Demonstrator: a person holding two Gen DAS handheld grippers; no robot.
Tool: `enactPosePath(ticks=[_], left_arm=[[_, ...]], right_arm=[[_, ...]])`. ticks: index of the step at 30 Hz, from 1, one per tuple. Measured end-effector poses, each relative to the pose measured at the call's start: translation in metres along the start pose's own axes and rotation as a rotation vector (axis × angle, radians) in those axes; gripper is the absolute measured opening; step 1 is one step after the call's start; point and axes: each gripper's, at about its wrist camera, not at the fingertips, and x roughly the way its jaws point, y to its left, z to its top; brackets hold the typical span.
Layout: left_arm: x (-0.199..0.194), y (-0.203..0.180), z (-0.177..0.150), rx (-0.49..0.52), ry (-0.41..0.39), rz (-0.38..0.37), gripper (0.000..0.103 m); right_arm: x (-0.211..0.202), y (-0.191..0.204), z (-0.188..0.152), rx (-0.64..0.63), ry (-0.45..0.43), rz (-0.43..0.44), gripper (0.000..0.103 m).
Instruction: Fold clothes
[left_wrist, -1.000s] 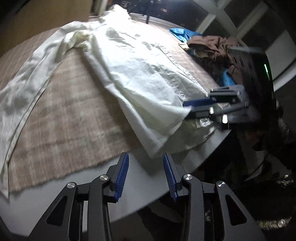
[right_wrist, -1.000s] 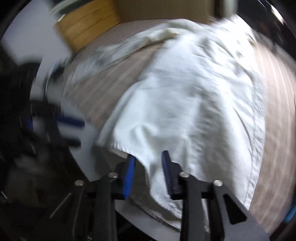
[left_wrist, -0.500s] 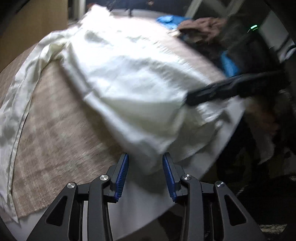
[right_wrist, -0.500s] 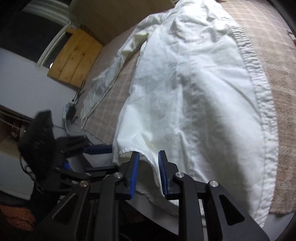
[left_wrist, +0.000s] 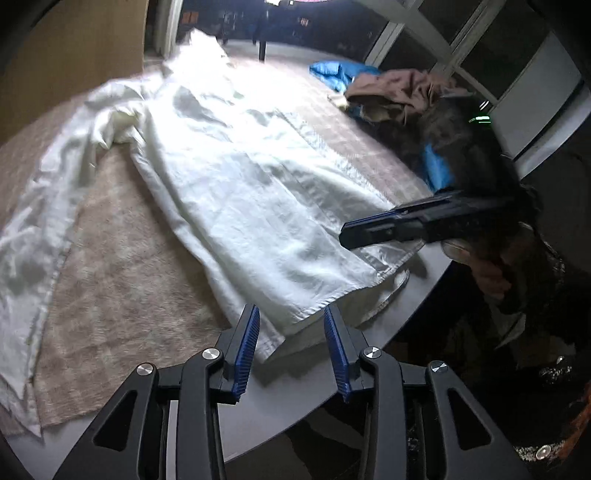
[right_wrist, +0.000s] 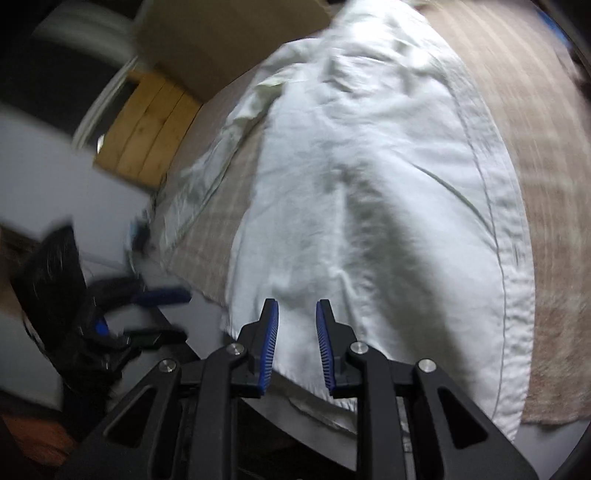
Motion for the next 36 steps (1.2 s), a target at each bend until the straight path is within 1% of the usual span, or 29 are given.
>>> enactPosePath(ticks=[3, 5, 6, 7, 9, 10, 11, 12, 13, 15, 18, 20, 22, 25, 26, 28, 29, 30, 31, 33, 34, 35, 36], left_arm=[[0.023, 0.004, 0.004, -0.014, 0.062, -0.007, 0.034], [0.037, 0.007, 0.006, -0.018, 0.098, 0.008, 0.032], [0.042, 0.009, 0.007, -0.021, 0.114, 0.014, 0.028], [0.046, 0.009, 0.008, -0.024, 0.123, 0.01, 0.015], [0.042, 0.01, 0.013, -0.027, 0.116, -0.018, 0.004], [0.04, 0.01, 0.016, -0.027, 0.112, -0.032, 0.004], [0.035, 0.008, 0.022, -0.01, 0.104, -0.042, 0.004], [0.031, 0.005, 0.028, 0.006, 0.096, -0.051, 0.004], [0.027, 0.003, 0.034, 0.023, 0.088, -0.06, 0.004], [0.027, -0.002, 0.05, 0.057, 0.09, -0.06, 0.004], [0.033, -0.009, 0.072, 0.093, 0.098, -0.069, 0.003], [0.037, -0.014, 0.084, 0.108, 0.102, -0.062, 0.003], [0.039, -0.017, 0.092, 0.117, 0.1, -0.044, 0.003], [0.026, -0.006, 0.088, 0.083, 0.09, -0.04, 0.005], [0.021, -0.001, 0.082, 0.074, 0.09, -0.012, 0.005], [0.014, 0.009, 0.067, 0.067, 0.099, 0.079, 0.005], [0.009, 0.015, 0.058, 0.056, 0.099, 0.107, 0.005], [0.004, 0.022, 0.046, 0.03, 0.099, 0.125, 0.007], [0.002, 0.026, 0.039, 0.013, 0.097, 0.131, 0.008], [-0.003, 0.033, 0.022, -0.011, 0.095, 0.138, 0.01], [-0.005, 0.036, 0.014, -0.023, 0.094, 0.141, 0.011], [-0.008, 0.039, 0.006, -0.035, 0.092, 0.144, 0.012], [-0.009, 0.039, 0.0, -0.043, 0.087, 0.139, 0.012]], right_arm=[[-0.001, 0.025, -0.007, -0.129, 0.0, -0.08, 0.022], [-0.002, 0.032, -0.009, -0.176, -0.003, -0.112, 0.022], [-0.004, 0.035, -0.012, -0.196, -0.005, -0.125, 0.022], [-0.007, 0.035, -0.016, -0.215, -0.01, -0.137, 0.023], [-0.014, 0.032, -0.024, -0.249, -0.023, -0.157, 0.026], [-0.017, 0.034, -0.026, -0.272, -0.032, -0.166, 0.03], [-0.019, 0.035, -0.028, -0.294, -0.042, -0.174, 0.037], [-0.022, 0.036, -0.031, -0.317, -0.05, -0.179, 0.041], [-0.024, 0.038, -0.033, -0.341, -0.06, -0.177, 0.049], [-0.023, 0.044, -0.034, -0.388, -0.078, -0.177, 0.05], [-0.011, 0.054, -0.034, -0.463, -0.09, -0.197, 0.05], [0.004, 0.057, -0.032, -0.492, -0.071, -0.228, 0.05], [0.017, 0.057, -0.031, -0.502, -0.037, -0.228, 0.05], [0.026, 0.063, -0.035, -0.519, -0.011, -0.2, 0.05], [0.028, 0.067, -0.036, -0.535, -0.013, -0.196, 0.05], [0.033, 0.076, -0.036, -0.566, -0.015, -0.192, 0.05], [0.037, 0.081, -0.035, -0.582, -0.016, -0.197, 0.05], [0.043, 0.086, -0.034, -0.601, -0.013, -0.208, 0.05], [0.049, 0.09, -0.034, -0.622, -0.004, -0.228, 0.049], [0.058, 0.093, -0.031, -0.64, 0.02, -0.255, 0.029], [0.058, 0.09, -0.028, -0.623, 0.032, -0.245, 0.012], [0.056, 0.087, -0.024, -0.605, 0.035, -0.24, 0.007], [0.051, 0.083, -0.02, -0.584, 0.025, -0.241, 0.006]])
